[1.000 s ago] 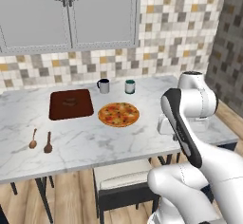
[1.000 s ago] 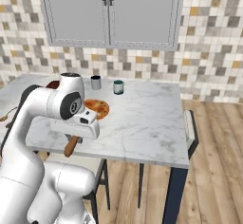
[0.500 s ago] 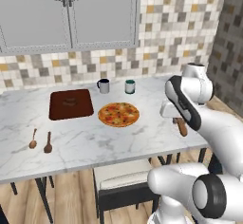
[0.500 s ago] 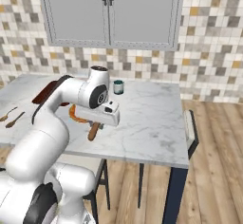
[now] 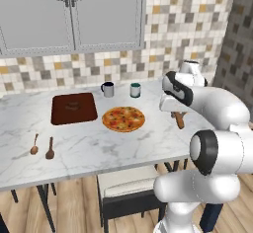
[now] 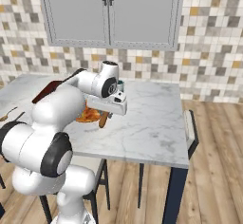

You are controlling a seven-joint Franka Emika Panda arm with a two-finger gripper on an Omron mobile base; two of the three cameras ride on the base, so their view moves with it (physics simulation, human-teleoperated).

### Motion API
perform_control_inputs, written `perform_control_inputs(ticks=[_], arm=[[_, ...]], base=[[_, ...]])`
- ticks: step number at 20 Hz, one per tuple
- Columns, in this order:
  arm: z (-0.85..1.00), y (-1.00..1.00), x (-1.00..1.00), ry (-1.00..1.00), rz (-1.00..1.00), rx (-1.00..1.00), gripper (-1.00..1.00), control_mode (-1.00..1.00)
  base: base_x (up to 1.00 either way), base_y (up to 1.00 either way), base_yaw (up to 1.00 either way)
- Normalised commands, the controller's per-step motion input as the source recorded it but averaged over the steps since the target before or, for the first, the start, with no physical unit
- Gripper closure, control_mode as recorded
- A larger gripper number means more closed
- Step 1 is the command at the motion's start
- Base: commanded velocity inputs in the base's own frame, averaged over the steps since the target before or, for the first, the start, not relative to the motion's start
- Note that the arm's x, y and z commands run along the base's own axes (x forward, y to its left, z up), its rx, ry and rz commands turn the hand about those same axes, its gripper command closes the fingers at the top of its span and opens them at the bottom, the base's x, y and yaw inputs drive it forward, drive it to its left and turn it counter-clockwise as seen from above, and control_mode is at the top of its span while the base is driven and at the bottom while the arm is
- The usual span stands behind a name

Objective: Take the pizza cutter from the drawer on the right and place it on the dining counter for cutting.

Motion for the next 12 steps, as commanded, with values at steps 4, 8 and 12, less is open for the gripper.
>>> perform_control_inputs(ticks=[4, 8, 12], arm=[[-0.39, 0.00, 0.76, 0.00, 0.00, 0.00, 1.00, -1.00], [-0.46, 0.00, 0.69, 0.00, 0.00, 0.00, 1.00, -1.00], [-0.49, 0.00, 0.60, 0.00, 0.00, 0.00, 1.00, -1.00]], base=[[0.00, 0.00, 0.00], [0.00, 0.00, 0.00], [0.00, 0.00, 0.00]])
